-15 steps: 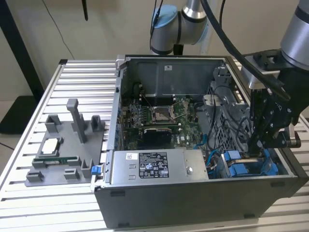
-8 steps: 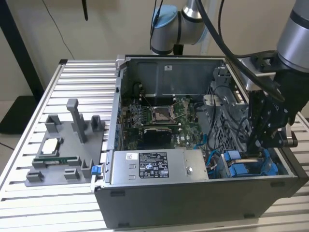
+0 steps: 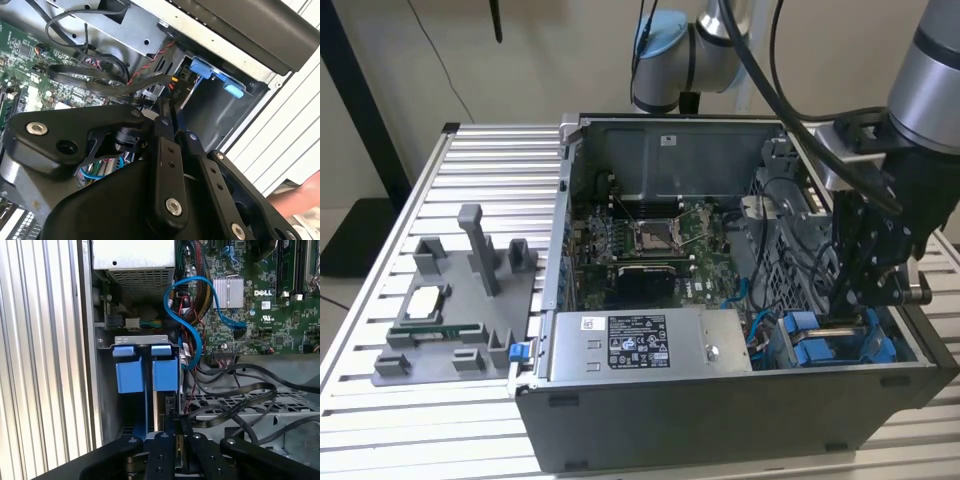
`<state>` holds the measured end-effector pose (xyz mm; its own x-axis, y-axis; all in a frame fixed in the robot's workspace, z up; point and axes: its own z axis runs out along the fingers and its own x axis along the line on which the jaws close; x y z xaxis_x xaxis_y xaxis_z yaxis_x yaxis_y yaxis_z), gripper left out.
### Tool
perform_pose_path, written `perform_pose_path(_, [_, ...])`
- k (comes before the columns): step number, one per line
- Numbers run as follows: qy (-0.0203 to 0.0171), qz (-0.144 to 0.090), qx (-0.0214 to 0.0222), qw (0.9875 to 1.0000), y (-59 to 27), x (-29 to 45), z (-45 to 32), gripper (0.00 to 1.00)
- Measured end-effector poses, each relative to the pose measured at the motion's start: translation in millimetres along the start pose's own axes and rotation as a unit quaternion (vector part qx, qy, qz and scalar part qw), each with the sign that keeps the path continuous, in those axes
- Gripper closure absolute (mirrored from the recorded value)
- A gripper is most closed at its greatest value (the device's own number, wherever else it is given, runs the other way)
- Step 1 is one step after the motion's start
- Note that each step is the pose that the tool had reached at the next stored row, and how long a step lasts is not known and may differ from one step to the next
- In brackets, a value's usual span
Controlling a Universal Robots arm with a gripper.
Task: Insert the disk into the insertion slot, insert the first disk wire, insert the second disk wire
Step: 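Insert the second disk wire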
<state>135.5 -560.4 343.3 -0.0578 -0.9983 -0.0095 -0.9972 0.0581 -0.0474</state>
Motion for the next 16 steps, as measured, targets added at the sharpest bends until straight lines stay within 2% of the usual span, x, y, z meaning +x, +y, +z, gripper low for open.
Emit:
perform_pose_path(8, [0.0004, -0.001, 0.0009, 1.0000, 0.4, 0.1, 6.5, 1.00])
perform_pose_path(9, [-0.0009, -0.001, 0.0009, 1.0000, 0.4, -0.1, 7.5, 0.00])
perform_pose_path(11, [-0.0008, -0.001, 0.0008, 1.0000, 0.2, 0.0, 3.1, 0.00])
perform_pose_path(16, [-0.0002, -0.001, 0.0008, 1.0000, -0.9, -0.2, -20.1, 0.00])
